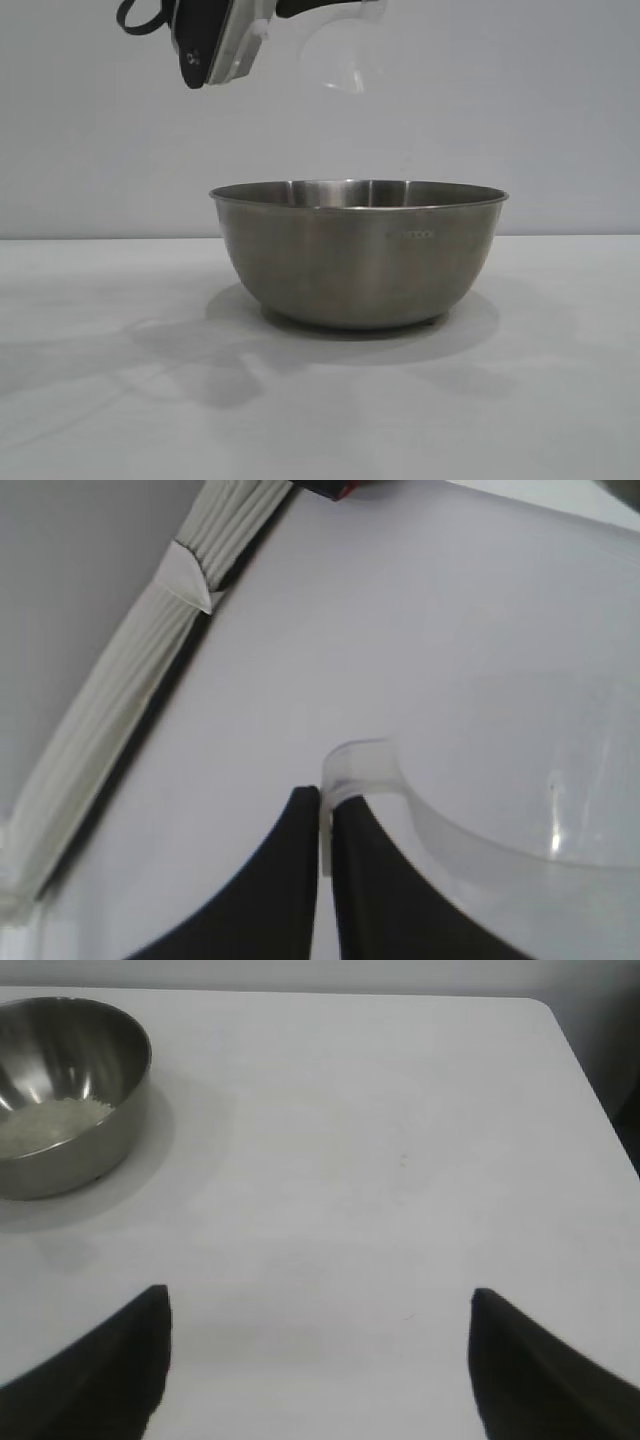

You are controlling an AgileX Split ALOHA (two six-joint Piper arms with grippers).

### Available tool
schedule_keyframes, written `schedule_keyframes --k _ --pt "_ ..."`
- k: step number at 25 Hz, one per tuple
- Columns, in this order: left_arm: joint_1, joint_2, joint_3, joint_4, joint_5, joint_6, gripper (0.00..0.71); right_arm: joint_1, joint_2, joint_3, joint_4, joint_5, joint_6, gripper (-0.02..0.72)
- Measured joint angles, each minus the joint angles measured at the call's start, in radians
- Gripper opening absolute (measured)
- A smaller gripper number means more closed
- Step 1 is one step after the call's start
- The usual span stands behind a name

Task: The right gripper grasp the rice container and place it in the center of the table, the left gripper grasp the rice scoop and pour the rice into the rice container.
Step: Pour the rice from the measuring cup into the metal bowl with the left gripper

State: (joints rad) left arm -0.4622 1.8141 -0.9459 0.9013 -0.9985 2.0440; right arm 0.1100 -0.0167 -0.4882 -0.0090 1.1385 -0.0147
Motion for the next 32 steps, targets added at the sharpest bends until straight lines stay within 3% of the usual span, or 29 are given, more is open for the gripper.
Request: schedule_keyframes --k 17,26,32 --pt "0.0 0.0 0.0 -0.03 0.0 0.04 0.0 0.0 0.0 0.0 0.0 0.0 0.0 0.563" --pt "0.0 0.0 0.0 -0.081 0.0 -0.267 0.0 0.0 0.0 0.0 0.0 0.0 0.0 0.563" --pt "0.0 0.0 0.0 -0.317 -0.062 -0.642 0.0 0.0 0.0 0.0 0.0 0.0 0.0 0.563"
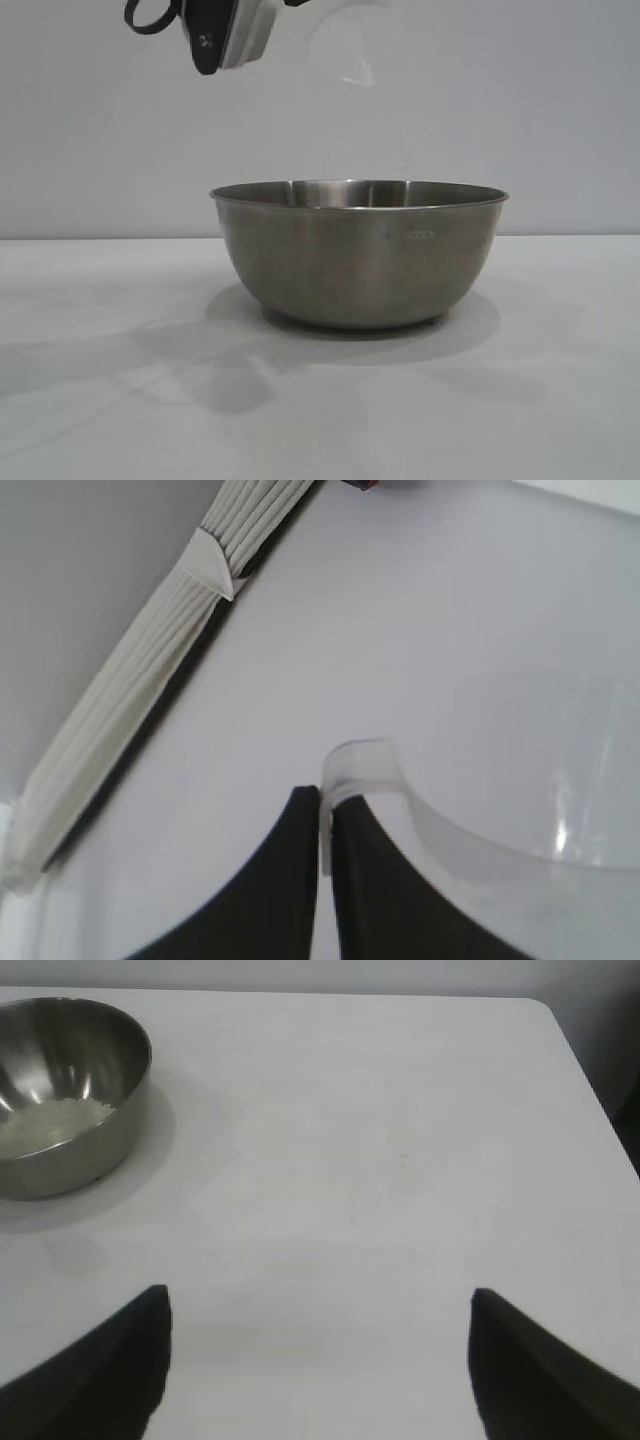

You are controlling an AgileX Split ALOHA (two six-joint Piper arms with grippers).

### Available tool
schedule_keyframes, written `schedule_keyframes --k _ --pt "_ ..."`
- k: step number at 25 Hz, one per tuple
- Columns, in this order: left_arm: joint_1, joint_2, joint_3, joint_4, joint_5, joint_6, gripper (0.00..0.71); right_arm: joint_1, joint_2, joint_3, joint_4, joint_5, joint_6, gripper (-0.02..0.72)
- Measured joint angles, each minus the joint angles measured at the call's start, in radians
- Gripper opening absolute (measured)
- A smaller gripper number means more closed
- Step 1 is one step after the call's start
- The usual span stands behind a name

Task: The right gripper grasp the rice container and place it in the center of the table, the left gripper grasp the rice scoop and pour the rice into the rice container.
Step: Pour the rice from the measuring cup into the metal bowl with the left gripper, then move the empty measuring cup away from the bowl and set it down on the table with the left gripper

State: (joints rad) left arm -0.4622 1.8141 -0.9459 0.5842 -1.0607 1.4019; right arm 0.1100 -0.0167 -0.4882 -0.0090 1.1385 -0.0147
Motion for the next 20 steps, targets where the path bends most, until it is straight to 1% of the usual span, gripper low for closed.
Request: schedule_keyframes --k 2,5,9,12,14,16,20 --pt "0.0 0.0 0.0 -0.116 -0.029 -0.117 0.0 0.0 0.0 0.0 0.0 0.0 0.0 0.563" --pt "0.0 0.0 0.0 -0.325 -0.07 -0.295 0.0 0.0 0.0 0.0 0.0 0.0 0.0 0.563" --pt "0.0 0.0 0.0 -0.595 -0.076 -0.527 0.0 0.0 0.0 0.0 0.0 0.0 0.0 0.563" --pt "0.0 0.0 0.0 -0.748 -0.076 -0.659 0.0 0.0 0.0 0.0 0.0 0.0 0.0 0.563" --pt "0.0 0.0 0.006 -0.865 -0.074 -0.725 0.0 0.0 0.0 0.0 0.0 0.0 0.0 0.563" --pt "0.0 0.0 0.016 -0.95 -0.056 -0.765 0.0 0.0 0.0 0.0 0.0 0.0 0.0 0.563" --pt "0.0 0.0 0.067 -1.064 -0.04 -0.791 0.0 0.0 0.0 0.0 0.0 0.0 0.0 0.563"
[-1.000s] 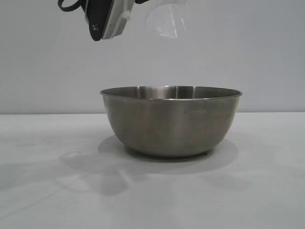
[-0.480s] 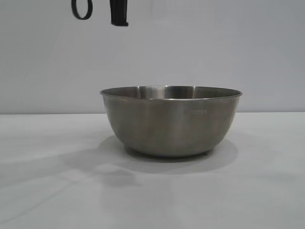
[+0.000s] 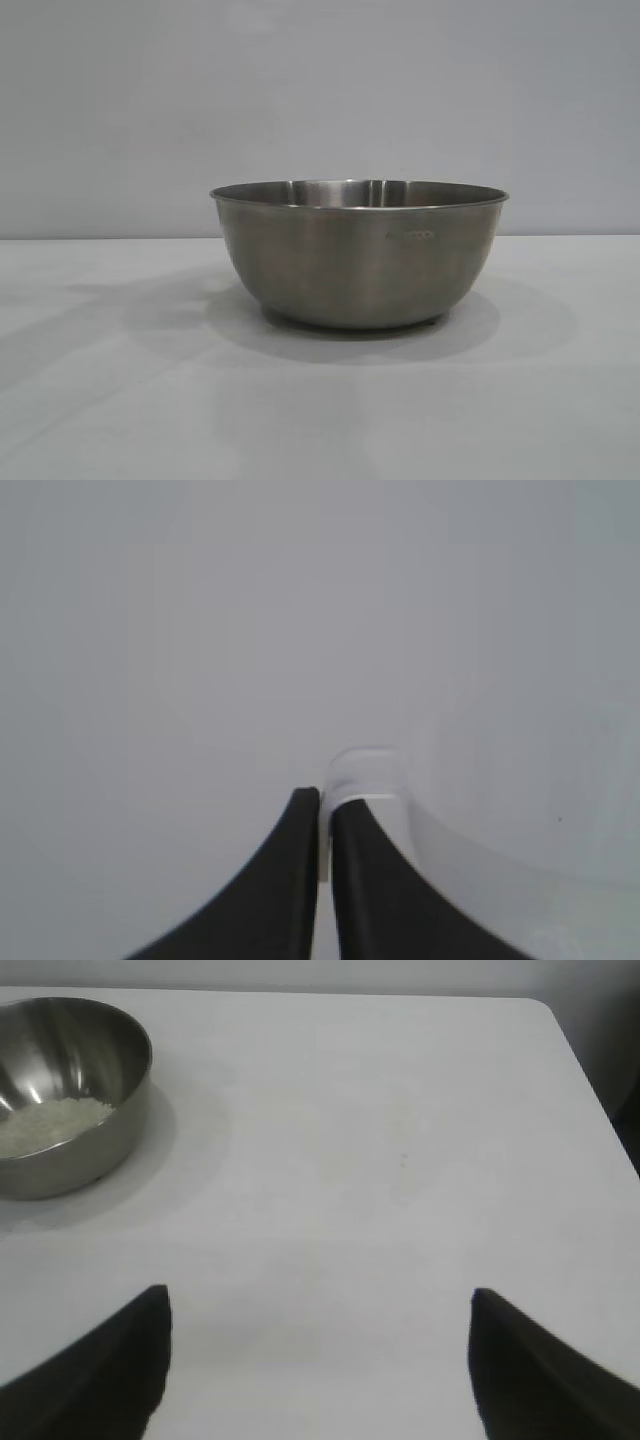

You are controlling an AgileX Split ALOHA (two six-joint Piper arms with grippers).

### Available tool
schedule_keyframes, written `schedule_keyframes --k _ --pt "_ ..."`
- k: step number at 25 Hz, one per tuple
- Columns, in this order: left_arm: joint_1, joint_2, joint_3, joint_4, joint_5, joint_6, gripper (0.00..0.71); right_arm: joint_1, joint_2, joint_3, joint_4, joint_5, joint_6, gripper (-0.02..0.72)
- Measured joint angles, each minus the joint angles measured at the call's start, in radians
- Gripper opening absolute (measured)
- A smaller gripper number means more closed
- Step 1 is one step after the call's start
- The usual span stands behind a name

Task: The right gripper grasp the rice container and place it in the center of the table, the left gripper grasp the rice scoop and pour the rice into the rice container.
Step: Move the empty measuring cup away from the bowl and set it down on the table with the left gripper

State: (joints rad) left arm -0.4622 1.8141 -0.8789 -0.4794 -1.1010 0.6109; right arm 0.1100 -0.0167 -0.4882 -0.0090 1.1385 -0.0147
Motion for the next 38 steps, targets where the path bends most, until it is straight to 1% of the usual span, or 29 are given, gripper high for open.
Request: schedule_keyframes --k 3,10,14,18,26,36,37,38 --pt "0.0 0.0 0.057 -0.061 0.002 -0.025 0.0 0.0 0.0 0.0 0.0 0.0 0.0 0.563" --pt "0.0 0.007 0.182 -0.124 0.009 -0.151 0.0 0.0 0.0 0.0 0.0 0.0 0.0 0.563" --pt "0.002 0.074 0.215 -0.134 0.009 -0.211 0.0 0.0 0.0 0.0 0.0 0.0 0.0 0.563" --pt "0.002 0.164 0.252 -0.103 -0.03 -0.308 0.0 0.0 0.0 0.0 0.0 0.0 0.0 0.563" --pt "0.002 0.268 0.266 -0.054 -0.032 -0.413 0.0 0.0 0.0 0.0 0.0 0.0 0.0 0.563" --pt "0.002 0.318 0.266 -0.045 -0.078 -0.455 0.0 0.0 0.0 0.0 0.0 0.0 0.0 0.563" --pt "0.002 0.318 0.266 -0.037 -0.071 -0.455 0.048 0.0 0.0 0.0 0.0 0.0 0.0 0.563" --pt "0.002 0.318 0.266 -0.026 -0.062 -0.455 0.048 0.0 0.0 0.0 0.0 0.0 0.0 0.563"
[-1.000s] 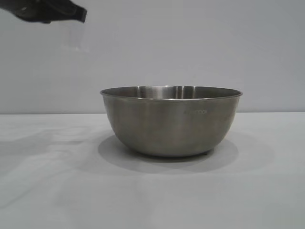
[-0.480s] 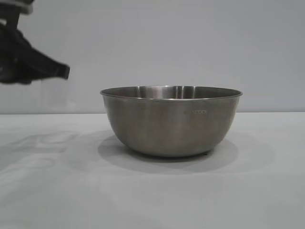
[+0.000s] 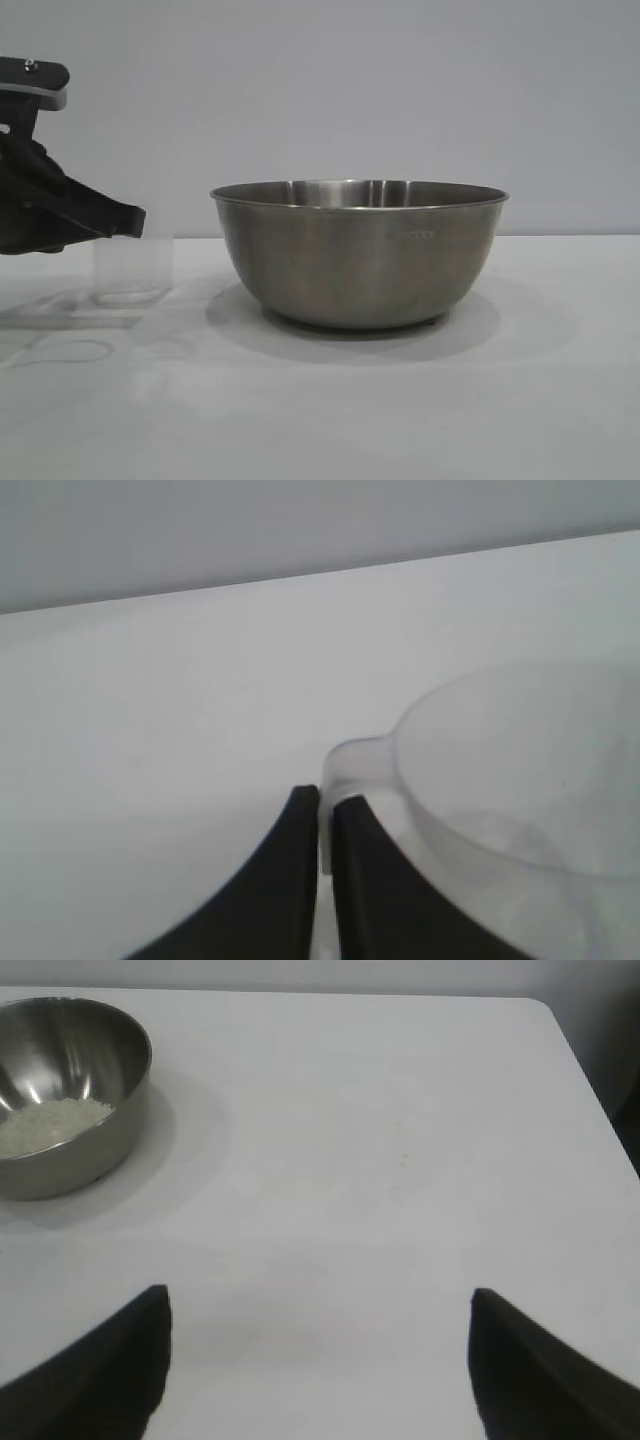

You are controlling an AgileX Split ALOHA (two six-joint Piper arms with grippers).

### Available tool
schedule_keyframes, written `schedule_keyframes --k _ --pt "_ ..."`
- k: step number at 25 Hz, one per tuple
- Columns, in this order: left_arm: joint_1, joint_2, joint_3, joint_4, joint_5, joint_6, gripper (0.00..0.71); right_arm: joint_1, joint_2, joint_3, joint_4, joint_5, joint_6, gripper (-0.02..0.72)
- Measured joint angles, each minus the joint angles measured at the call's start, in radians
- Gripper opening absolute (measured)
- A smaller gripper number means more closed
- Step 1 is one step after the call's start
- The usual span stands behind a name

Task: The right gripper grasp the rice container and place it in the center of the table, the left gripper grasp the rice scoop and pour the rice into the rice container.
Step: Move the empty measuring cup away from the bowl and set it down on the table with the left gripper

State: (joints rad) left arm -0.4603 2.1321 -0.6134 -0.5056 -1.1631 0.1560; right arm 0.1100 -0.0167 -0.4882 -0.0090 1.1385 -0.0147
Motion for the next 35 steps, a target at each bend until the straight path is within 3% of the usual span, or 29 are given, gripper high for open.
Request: schedule_keyframes --k 1,4,7,8,18,35 --pt "0.0 0.0 0.0 0.007 0.006 0.0 0.115 0.0 0.0 0.0 0.0 0.0 0.0 0.563" --pt "0.0 0.0 0.0 0.011 0.007 0.0 0.226 0.0 0.0 0.0 0.0 0.0 0.0 0.563" --pt "0.0 0.0 0.006 0.016 0.007 0.0 0.218 0.0 0.0 0.0 0.0 0.0 0.0 0.563" --pt "0.0 0.0 0.011 0.018 0.007 0.0 0.258 0.0 0.0 0.0 0.0 0.0 0.0 0.563" --pt "0.0 -0.046 0.122 0.031 0.011 -0.02 0.244 0.0 0.0 0.0 0.0 0.0 0.0 0.563" --pt "0.0 -0.332 0.386 0.2 0.011 -0.052 0.244 0.0 0.0 0.0 0.0 0.0 0.0 0.563"
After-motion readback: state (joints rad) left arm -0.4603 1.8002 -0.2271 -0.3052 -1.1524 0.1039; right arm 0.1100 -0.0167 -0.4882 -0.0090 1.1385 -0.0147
